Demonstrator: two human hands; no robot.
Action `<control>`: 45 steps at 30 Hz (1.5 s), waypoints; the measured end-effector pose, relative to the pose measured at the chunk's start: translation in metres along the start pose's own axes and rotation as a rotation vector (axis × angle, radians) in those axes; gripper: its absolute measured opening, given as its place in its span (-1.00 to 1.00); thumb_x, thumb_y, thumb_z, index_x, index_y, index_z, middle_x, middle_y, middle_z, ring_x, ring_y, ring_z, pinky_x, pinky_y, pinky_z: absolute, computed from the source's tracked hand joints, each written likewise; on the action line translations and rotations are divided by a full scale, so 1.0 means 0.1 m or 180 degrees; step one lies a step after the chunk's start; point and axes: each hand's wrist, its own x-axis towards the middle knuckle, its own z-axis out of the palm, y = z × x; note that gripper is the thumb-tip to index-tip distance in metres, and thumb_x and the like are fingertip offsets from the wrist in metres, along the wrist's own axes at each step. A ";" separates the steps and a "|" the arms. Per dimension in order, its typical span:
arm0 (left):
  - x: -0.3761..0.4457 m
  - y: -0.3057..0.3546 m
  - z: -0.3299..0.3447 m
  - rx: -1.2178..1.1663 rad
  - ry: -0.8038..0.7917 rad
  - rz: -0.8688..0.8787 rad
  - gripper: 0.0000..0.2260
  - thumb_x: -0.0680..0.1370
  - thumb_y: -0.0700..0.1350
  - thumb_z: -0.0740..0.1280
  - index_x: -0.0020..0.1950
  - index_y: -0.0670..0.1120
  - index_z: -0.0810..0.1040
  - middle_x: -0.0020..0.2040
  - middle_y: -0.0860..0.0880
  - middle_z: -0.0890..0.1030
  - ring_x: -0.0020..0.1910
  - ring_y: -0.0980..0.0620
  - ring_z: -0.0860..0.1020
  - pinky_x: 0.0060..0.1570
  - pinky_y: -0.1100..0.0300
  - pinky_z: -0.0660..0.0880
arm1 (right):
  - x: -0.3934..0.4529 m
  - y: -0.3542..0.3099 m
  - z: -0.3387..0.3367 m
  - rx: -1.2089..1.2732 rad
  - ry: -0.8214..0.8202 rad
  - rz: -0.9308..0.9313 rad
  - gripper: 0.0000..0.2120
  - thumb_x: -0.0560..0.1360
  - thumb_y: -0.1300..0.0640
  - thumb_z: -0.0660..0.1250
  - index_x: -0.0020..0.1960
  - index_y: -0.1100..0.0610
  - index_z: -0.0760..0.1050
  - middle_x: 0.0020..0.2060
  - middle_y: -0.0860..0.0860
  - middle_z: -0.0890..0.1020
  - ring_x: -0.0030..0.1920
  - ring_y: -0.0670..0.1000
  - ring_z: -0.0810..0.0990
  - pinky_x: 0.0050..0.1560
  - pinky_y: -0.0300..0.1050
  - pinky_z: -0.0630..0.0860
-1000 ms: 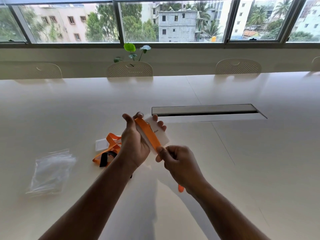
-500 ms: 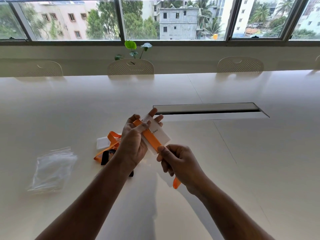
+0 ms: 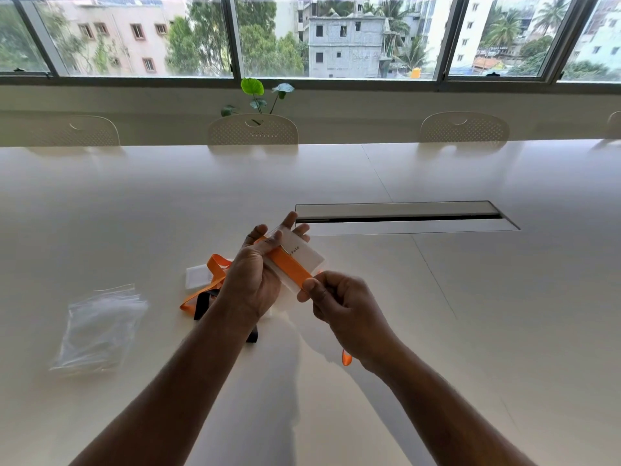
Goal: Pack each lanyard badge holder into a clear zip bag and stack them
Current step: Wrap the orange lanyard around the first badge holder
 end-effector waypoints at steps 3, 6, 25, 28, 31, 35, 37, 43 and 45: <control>-0.04 -0.06 0.00 -0.0081 0.0047 -0.0091 -0.81 0.58 -0.25 0.29 0.11 0.01 0.44 0.24 -0.23 0.65 0.28 -0.28 0.59 0.25 -0.22 0.49 | -0.01 -0.02 0.00 0.0359 0.0091 -0.0294 -0.73 0.68 0.14 0.27 -0.10 0.25 0.61 -0.49 -0.13 0.39 -0.46 -0.15 0.29 -0.42 -0.32 0.29; -0.15 -0.18 -0.01 0.0950 0.0128 0.0098 -0.85 0.60 -0.24 0.34 0.12 -0.03 0.54 0.25 -0.19 0.64 0.30 -0.27 0.57 0.04 -0.02 0.62 | 0.00 -0.07 -0.04 0.0700 -0.0014 -0.0460 -0.75 0.68 0.17 0.26 -0.11 0.20 0.61 -0.46 -0.11 0.39 -0.45 -0.13 0.28 -0.43 -0.32 0.27; -0.41 -0.31 0.19 0.1369 -0.1022 0.0514 -0.44 0.53 0.34 0.09 0.38 0.08 0.51 0.15 -0.28 0.59 0.15 -0.25 0.60 0.09 -0.11 0.61 | 0.06 -0.10 -0.02 0.0444 0.0171 -0.0321 -0.67 0.71 0.11 0.20 -0.15 0.24 0.53 -0.47 -0.03 0.47 -0.50 -0.06 0.38 -0.48 -0.19 0.36; -0.33 -0.25 0.14 0.0983 -0.0885 0.0694 -0.53 0.62 0.25 0.01 0.38 0.10 0.48 0.07 -0.19 0.60 0.08 -0.15 0.60 0.08 -0.11 0.58 | 0.00 -0.06 -0.01 0.0198 0.0080 -0.0154 -0.63 0.71 0.07 0.19 -0.20 0.21 0.52 -0.47 0.06 0.53 -0.50 0.01 0.41 -0.46 -0.11 0.39; -0.29 -0.23 0.12 0.0634 -0.0615 0.0675 -0.62 0.63 0.25 0.06 0.17 0.04 0.49 0.02 -0.17 0.59 0.04 -0.15 0.60 0.06 -0.19 0.59 | -0.06 -0.03 0.01 0.0023 -0.0014 0.0025 -0.61 0.71 0.03 0.19 -0.21 0.15 0.56 -0.48 0.07 0.57 -0.52 0.00 0.42 -0.47 -0.17 0.40; -0.24 -0.22 0.10 0.0271 -0.0349 0.0619 -0.65 0.53 0.30 0.19 0.05 0.06 0.51 -0.05 -0.14 0.61 -0.08 -0.09 0.64 -0.04 -0.15 0.61 | -0.12 0.01 0.07 -0.0236 -0.0142 0.0169 -0.62 0.68 -0.05 0.21 -0.20 0.11 0.59 -0.48 0.07 0.61 -0.52 0.01 0.48 -0.45 -0.19 0.46; -0.21 -0.24 0.08 0.0199 -0.0342 0.0602 -0.68 0.51 0.28 0.22 0.03 0.06 0.50 -0.07 -0.13 0.61 -0.10 -0.08 0.65 -0.03 -0.17 0.61 | -0.14 0.02 0.08 -0.0256 -0.0164 0.0228 -0.61 0.67 -0.08 0.22 -0.21 0.11 0.59 -0.48 0.06 0.62 -0.54 -0.03 0.49 -0.45 -0.23 0.47; -0.20 -0.23 0.07 0.0228 -0.0405 0.0558 -0.84 0.56 -0.07 0.34 0.09 0.04 0.43 -0.07 -0.10 0.60 -0.10 -0.06 0.65 -0.07 -0.19 0.63 | -0.16 0.08 0.05 -0.0655 0.0076 0.0143 -0.53 0.63 -0.19 0.23 -0.31 0.08 0.57 -0.57 0.00 0.58 -0.60 -0.11 0.46 -0.37 -0.32 0.45; -0.18 -0.23 0.04 0.0186 -0.0385 0.0449 -0.78 0.62 -0.29 0.27 0.07 0.05 0.44 -0.08 -0.10 0.63 -0.14 -0.05 0.68 -0.12 -0.17 0.64 | -0.18 0.09 0.05 -0.0618 0.0058 0.0123 -0.52 0.62 -0.21 0.22 -0.31 0.07 0.57 -0.56 -0.01 0.57 -0.59 -0.12 0.46 -0.36 -0.31 0.46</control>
